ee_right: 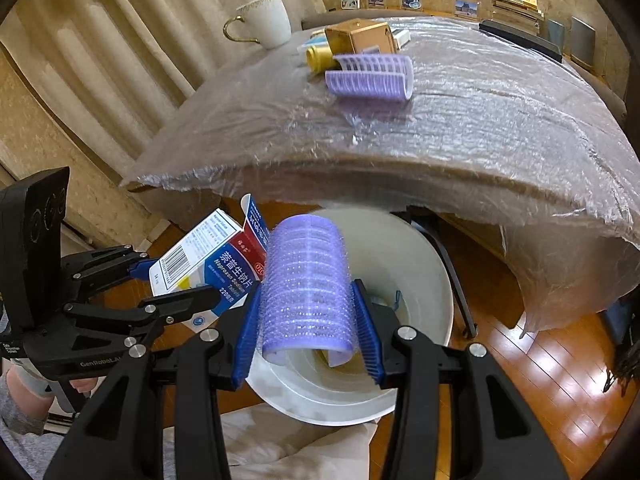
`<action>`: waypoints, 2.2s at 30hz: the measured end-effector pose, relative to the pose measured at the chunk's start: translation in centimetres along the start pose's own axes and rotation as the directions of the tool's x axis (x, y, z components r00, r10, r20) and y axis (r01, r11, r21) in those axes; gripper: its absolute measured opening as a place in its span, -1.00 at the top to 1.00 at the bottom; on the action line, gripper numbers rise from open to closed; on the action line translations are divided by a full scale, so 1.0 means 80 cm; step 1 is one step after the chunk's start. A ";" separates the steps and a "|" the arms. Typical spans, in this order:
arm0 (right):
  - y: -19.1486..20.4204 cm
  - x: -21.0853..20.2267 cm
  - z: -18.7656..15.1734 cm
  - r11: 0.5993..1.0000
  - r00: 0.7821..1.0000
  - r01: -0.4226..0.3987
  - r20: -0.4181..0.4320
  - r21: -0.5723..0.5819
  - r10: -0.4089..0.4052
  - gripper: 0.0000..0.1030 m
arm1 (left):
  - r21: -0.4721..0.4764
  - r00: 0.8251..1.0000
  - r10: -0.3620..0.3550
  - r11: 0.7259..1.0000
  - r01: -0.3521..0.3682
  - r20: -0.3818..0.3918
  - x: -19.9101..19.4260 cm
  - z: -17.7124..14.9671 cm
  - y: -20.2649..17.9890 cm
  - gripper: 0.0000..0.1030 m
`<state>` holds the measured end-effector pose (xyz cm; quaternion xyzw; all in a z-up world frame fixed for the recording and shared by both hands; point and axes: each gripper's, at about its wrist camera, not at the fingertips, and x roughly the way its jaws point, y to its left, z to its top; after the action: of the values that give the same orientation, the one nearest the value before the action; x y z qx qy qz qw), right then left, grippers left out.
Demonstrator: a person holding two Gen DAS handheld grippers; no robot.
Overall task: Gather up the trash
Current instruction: 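Carry the white box with the left tool while the right tool carries the purple roller over the bin, then open both tools to drop the box and roller into the bin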
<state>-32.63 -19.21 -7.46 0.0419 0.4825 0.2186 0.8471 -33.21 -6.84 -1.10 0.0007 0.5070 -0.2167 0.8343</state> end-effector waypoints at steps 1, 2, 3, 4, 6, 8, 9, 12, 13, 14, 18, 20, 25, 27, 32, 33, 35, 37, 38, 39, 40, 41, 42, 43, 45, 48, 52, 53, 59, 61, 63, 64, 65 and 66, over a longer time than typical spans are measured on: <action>-0.001 0.002 -0.002 1.000 1.000 0.003 -0.001 -0.004 -0.003 0.16 | 0.000 1.000 0.006 1.000 -0.006 -0.007 0.004 -0.001 0.000 0.08; -0.001 0.005 -0.003 1.000 1.000 0.005 -0.003 -0.005 -0.005 0.16 | -0.001 1.000 0.009 1.000 -0.009 -0.010 0.007 -0.001 0.000 0.08; -0.002 0.008 -0.003 1.000 1.000 0.007 -0.006 -0.004 -0.007 0.16 | -0.002 1.000 0.012 1.000 -0.012 -0.014 0.010 -0.001 0.000 0.08; -0.003 0.011 -0.002 1.000 1.000 0.007 -0.008 -0.003 -0.007 0.16 | -0.001 1.000 0.016 1.000 -0.016 -0.018 0.012 -0.002 0.000 0.08; -0.005 0.016 -0.002 1.000 1.000 0.009 -0.013 0.000 -0.009 0.16 | 0.005 0.999 0.031 1.000 -0.030 -0.028 0.020 -0.003 0.000 0.08; -0.006 0.022 -0.004 1.000 1.000 0.008 -0.020 0.005 -0.008 0.16 | 0.006 0.999 0.036 0.999 -0.036 -0.039 0.027 -0.004 0.000 0.08; -0.007 0.026 -0.004 1.000 1.000 0.010 -0.024 0.005 -0.010 0.16 | 0.005 0.998 0.040 0.999 -0.040 -0.045 0.031 -0.004 0.001 0.08; -0.010 0.035 -0.005 1.000 0.999 0.015 -0.038 0.008 -0.014 0.16 | 0.005 0.997 0.049 0.999 -0.049 -0.059 0.041 -0.005 0.002 0.08; -0.011 0.039 -0.006 1.000 0.999 0.015 -0.043 0.011 -0.014 0.16 | 0.005 0.997 0.052 0.999 -0.052 -0.066 0.045 -0.005 0.003 0.08; -0.013 0.042 -0.007 1.000 0.999 0.017 -0.048 0.013 -0.017 0.16 | 0.006 0.996 0.053 0.999 -0.053 -0.069 0.047 -0.005 0.003 0.08; -0.020 0.055 -0.010 0.999 0.998 0.021 -0.064 0.026 -0.019 0.16 | 0.012 0.994 0.059 0.998 -0.058 -0.089 0.058 -0.006 0.004 0.08; -0.024 0.062 -0.012 0.999 0.997 0.025 -0.074 0.032 -0.023 0.16 | 0.014 0.993 0.063 0.998 -0.062 -0.098 0.063 -0.007 0.007 0.08; -0.027 0.072 -0.011 0.999 0.996 0.032 -0.087 0.041 -0.028 0.16 | 0.009 0.991 0.068 0.998 -0.067 -0.118 0.074 -0.008 0.012 0.08; -0.029 0.076 -0.012 0.998 0.995 0.035 -0.092 0.044 -0.031 0.16 | 0.012 0.990 0.071 0.998 -0.070 -0.124 0.079 -0.009 0.013 0.08; -0.029 0.088 -0.013 0.998 0.993 0.053 -0.107 0.043 -0.048 0.16 | 0.022 0.986 0.085 0.996 -0.082 -0.143 0.092 -0.011 0.018 0.08; -0.030 0.089 -0.013 0.997 0.993 0.053 -0.110 0.046 -0.048 0.16 | 0.024 0.985 0.087 0.996 -0.085 -0.147 0.094 -0.010 0.018 0.08; -0.035 0.093 -0.014 0.997 0.992 0.058 -0.114 0.051 -0.051 0.16 | 0.027 0.984 0.092 0.996 -0.089 -0.154 0.098 -0.009 0.016 0.08; -0.036 0.094 -0.013 0.997 0.992 0.060 -0.118 0.054 -0.053 0.16 | 0.030 0.982 0.097 0.995 -0.093 -0.160 0.101 -0.007 0.018 0.08; -0.037 0.096 -0.012 0.997 0.991 0.061 -0.121 0.055 -0.054 0.16 | 0.031 0.982 0.098 0.995 -0.094 -0.163 0.103 -0.007 0.018 0.08; -0.038 0.100 -0.012 0.996 0.991 0.062 -0.123 0.056 -0.055 0.16 | 0.031 0.981 0.099 0.995 -0.095 -0.165 0.105 -0.007 0.019 0.08; -0.036 0.101 -0.012 0.996 0.990 0.063 -0.126 0.057 -0.056 0.16 | 0.032 0.981 0.100 0.995 -0.096 -0.166 0.105 -0.006 0.019 0.08; -0.037 0.104 -0.012 0.996 0.990 0.064 -0.130 0.058 -0.056 0.16 | 0.033 0.980 0.102 0.995 -0.098 -0.169 0.107 -0.006 0.020 0.08; -0.037 0.105 -0.012 0.996 0.989 0.065 -0.133 0.058 -0.057 0.16 | 0.033 0.980 0.103 0.995 -0.099 -0.172 0.109 -0.005 0.019 0.08; -0.034 0.105 -0.012 0.996 0.989 0.066 -0.136 0.057 -0.058 0.16 | 0.034 0.979 0.105 0.994 -0.101 -0.176 0.111 -0.004 0.020 0.08; -0.034 0.107 -0.013 0.996 0.988 0.068 -0.142 0.057 -0.060 0.16 | 0.035 0.978 0.108 0.994 -0.103 -0.180 0.113 -0.006 0.018 0.08; -0.033 0.108 -0.010 0.996 0.987 0.072 -0.147 0.061 -0.062 0.16 | 0.037 0.975 0.113 0.993 -0.108 -0.189 0.118 -0.005 0.017 0.08; -0.035 0.109 -0.009 0.995 0.986 0.078 -0.152 0.069 -0.067 0.16 | 0.040 0.973 0.120 0.993 -0.114 -0.198 0.125 -0.002 0.017 0.08; -0.035 0.109 -0.009 0.994 0.986 0.079 -0.153 0.070 -0.068 0.16 | 0.040 0.972 0.122 0.992 -0.116 -0.201 0.126 -0.001 0.019 0.08; -0.034 0.112 -0.007 0.994 0.984 0.086 -0.162 0.068 -0.074 0.16 | 0.048 0.969 0.132 0.991 -0.125 -0.209 0.130 0.001 0.017 0.08; -0.034 0.111 -0.006 0.994 0.984 0.084 -0.165 0.068 -0.072 0.16 | 0.049 0.968 0.135 0.991 -0.127 -0.210 0.131 0.002 0.017 0.08; -0.034 0.112 -0.006 0.994 0.983 0.084 -0.167 0.068 -0.072 0.16 | 0.050 0.968 0.137 0.990 -0.130 -0.211 0.133 0.003 0.018 0.08; -0.035 0.112 -0.006 0.994 0.983 0.084 -0.168 0.068 -0.071 0.16 | 0.051 0.967 0.139 0.990 -0.131 -0.212 0.133 0.003 0.018 0.08; -0.035 0.112 -0.006 0.994 0.983 0.083 -0.169 0.068 -0.070 0.16 | 0.052 0.967 0.140 0.990 -0.132 -0.213 0.133 0.002 0.017 0.08; -0.036 0.112 -0.006 0.994 0.983 0.082 -0.170 0.068 -0.070 0.16 | 0.052 0.967 0.140 0.990 -0.132 -0.214 0.132 0.002 0.016 0.08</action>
<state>-28.18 -18.20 -15.68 0.0367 0.5611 0.1706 0.8091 -28.45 -9.51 -10.28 0.0747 0.5896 -0.1670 0.7867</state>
